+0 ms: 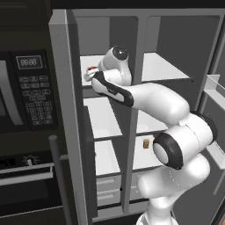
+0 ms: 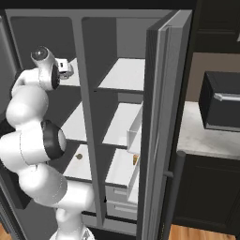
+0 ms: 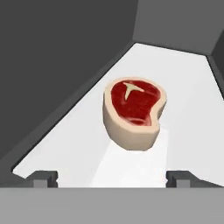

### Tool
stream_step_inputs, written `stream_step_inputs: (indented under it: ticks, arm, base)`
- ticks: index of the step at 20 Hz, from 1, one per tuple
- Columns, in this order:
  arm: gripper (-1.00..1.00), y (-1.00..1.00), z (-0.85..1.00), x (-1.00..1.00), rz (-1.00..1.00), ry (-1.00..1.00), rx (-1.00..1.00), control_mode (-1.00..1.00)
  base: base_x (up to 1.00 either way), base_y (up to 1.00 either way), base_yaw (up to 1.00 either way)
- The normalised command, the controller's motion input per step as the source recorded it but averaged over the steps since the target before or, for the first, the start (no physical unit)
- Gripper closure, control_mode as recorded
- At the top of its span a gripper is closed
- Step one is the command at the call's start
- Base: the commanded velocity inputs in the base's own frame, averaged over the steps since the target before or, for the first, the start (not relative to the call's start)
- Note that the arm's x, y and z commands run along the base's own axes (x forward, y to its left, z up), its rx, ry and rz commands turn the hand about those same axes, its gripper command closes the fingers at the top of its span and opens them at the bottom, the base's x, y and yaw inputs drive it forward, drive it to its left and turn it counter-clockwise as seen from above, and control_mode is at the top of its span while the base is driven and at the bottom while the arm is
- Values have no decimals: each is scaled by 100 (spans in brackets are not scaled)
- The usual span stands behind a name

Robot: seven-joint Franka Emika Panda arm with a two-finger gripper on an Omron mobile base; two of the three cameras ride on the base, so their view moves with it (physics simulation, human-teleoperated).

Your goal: There's a steak in the fridge that needs to be moved to the freezer for freezing. Pick up the steak from the fridge, place it on any shelf in the freezer, and close the fridge and freezer doors when done.

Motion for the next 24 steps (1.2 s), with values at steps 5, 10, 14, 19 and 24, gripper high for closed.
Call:
stream_step_inputs:
  ticks: [5,10,14,19,24]
  arm:
    - [-100,-37,0,-99,0,-5,3,-100]
    - [-100,-45,13,-82,0,-2,7,-100]
    - [-100,-37,17,-89,0,-2,6,-100]
    - [-100,-32,9,-71,0,0,4,-100]
    - [-100,-19,13,-58,2,0,1,-100]
  base:
    - [0,0,0]
    - [0,0,0]
    - [0,0,0]
    - [0,0,0]
    - [0,0,0]
